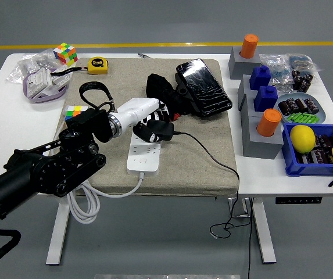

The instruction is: Pull the plug out and thorw away

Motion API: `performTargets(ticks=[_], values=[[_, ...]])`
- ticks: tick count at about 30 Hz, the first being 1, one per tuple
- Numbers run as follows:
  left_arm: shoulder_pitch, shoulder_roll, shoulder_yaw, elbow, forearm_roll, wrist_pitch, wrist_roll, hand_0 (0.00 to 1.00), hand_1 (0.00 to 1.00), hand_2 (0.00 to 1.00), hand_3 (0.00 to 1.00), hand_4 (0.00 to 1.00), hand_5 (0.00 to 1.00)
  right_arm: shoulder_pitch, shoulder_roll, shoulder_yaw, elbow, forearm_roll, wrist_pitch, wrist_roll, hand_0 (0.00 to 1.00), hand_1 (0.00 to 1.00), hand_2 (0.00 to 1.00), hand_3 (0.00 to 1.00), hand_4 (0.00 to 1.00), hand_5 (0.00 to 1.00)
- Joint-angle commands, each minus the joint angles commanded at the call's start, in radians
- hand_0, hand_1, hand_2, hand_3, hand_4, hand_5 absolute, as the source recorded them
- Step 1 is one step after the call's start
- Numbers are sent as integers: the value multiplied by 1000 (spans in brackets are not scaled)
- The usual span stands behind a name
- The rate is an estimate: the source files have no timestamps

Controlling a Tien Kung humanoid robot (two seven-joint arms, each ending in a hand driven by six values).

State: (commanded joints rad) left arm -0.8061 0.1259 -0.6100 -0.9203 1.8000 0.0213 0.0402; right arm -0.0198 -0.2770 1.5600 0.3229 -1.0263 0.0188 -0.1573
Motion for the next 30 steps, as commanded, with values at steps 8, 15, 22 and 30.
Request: performTargets(ticks=[8,15,22,30], values=[[10,-4,-9,-79,3,9,-2,367,453,441,562,793,2,0,1,2,-2,-2,2,0,573,660,670,565,960,477],[27,-49,59,-82,-93,38,-23,361,454,441,559,804,2,3,2,-2,-1,1,1,1,573,660,671,564,960,476],[27,-98,128,-28,-155,55,-28,634,626,568,604,817,2,4,1,-6,-1,2,1,1,574,660,671,565,961,476],[16,-107,144,-10,-135,47,-15,848,853,825,877,998,176,3,2,-3,-3,1,2,1,573,660,671,565,962,476]])
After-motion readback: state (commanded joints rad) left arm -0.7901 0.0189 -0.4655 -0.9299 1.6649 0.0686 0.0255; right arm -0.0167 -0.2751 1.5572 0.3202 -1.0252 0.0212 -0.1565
